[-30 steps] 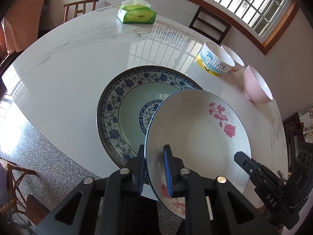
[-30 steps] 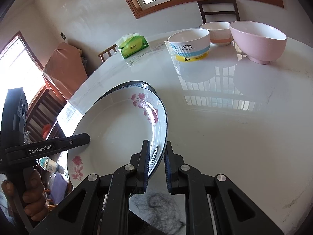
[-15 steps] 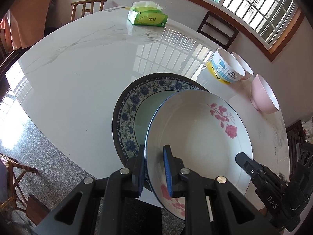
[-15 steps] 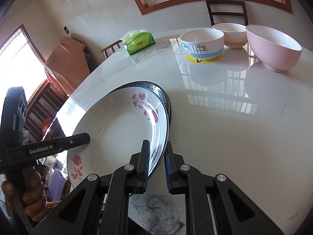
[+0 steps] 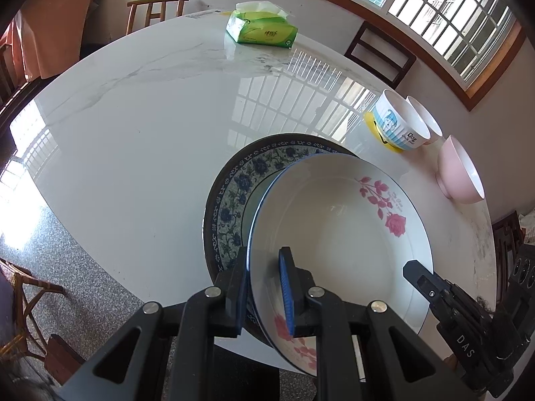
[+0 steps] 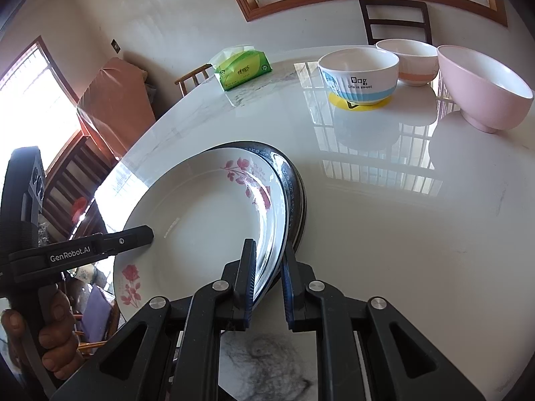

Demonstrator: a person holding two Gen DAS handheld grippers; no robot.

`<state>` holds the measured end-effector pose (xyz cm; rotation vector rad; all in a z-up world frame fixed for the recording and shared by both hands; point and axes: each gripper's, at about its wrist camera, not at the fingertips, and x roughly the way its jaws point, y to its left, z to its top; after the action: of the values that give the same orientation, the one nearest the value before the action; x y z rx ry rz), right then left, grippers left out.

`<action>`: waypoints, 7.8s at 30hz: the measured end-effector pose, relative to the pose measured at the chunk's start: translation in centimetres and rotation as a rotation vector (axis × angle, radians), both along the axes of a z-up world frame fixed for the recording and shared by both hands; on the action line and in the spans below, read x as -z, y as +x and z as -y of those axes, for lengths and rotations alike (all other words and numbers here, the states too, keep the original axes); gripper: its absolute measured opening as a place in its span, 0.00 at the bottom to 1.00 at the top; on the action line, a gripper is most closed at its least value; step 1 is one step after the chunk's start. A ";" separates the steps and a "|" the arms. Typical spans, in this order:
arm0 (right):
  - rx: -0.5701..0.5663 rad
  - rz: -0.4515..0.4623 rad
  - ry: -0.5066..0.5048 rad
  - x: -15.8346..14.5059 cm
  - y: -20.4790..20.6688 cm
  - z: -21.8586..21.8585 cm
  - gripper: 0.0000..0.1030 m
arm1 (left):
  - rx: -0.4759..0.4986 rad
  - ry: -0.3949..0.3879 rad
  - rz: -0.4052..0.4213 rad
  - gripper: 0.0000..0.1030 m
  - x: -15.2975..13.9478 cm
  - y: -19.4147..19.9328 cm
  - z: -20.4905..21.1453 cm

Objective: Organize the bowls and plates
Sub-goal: 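Lower the pink-flowered plate onto the blue-and-white plate stack, then open both grippers and lift them off the pink-flowered plate, then move both grippers to the large pink bowl and close on its rim, then lift the pink bowl and lower it beside the plate stack, then open both grippers and pull them back from the pink bowl, then move both grippers to the blue-printed white bowl and grasp its rim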

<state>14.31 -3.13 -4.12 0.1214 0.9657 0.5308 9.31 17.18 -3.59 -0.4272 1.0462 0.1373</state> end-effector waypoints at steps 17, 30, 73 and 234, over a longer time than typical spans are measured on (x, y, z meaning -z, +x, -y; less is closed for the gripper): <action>-0.012 0.003 -0.012 0.1 0.8 -0.9 0.13 | -0.019 -0.004 -0.012 0.17 0.4 1.0 -1.2; -0.023 0.002 -0.017 0.4 1.1 -1.6 0.13 | -0.026 0.011 -0.007 0.17 0.5 1.2 -1.4; 0.281 0.230 -0.202 0.7 1.0 9.3 0.47 | 0.069 0.227 0.081 0.21 -2.5 0.4 4.2; 0.128 -0.194 -0.016 -10.0 20.0 13.7 0.54 | 0.309 -0.072 0.067 0.54 -8.2 23.5 9.2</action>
<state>34.27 -16.88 5.88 0.2220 1.1424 0.3977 32.85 7.96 4.62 -0.3282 1.0406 -0.1898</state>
